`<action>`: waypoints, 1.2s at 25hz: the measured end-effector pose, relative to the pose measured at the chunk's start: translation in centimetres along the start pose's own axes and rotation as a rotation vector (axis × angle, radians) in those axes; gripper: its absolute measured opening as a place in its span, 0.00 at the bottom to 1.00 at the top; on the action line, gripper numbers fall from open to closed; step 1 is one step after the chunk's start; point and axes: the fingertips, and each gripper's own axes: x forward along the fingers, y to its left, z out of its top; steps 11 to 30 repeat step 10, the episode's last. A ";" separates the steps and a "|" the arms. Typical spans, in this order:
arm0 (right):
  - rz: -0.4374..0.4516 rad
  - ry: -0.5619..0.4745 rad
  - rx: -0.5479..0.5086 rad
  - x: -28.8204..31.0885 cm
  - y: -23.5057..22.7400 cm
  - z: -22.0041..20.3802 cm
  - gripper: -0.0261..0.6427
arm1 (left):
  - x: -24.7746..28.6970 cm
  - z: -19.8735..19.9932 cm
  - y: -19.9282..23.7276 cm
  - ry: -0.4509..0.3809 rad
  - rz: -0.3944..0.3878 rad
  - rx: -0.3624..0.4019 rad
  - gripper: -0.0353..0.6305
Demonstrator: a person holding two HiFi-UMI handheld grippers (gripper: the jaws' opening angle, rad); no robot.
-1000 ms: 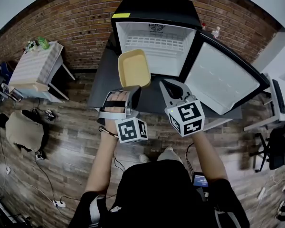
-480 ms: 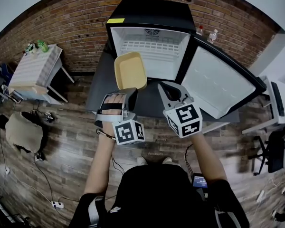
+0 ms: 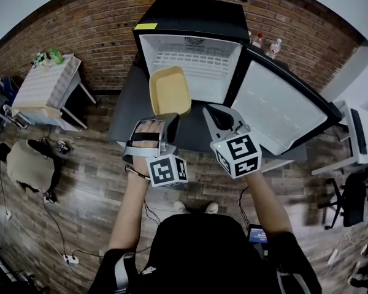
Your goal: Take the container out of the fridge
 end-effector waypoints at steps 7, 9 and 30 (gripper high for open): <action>0.005 0.000 0.006 -0.4 -0.5 -0.2 0.10 | 0.3 0.7 -0.2 0.004 -0.005 0.003 0.10; 0.006 0.000 0.007 -0.4 -0.6 -0.3 0.10 | 0.4 0.9 -0.2 0.004 -0.005 0.003 0.10; 0.006 0.000 0.007 -0.5 -0.7 -0.4 0.10 | 0.4 0.9 -0.3 0.005 -0.005 0.003 0.10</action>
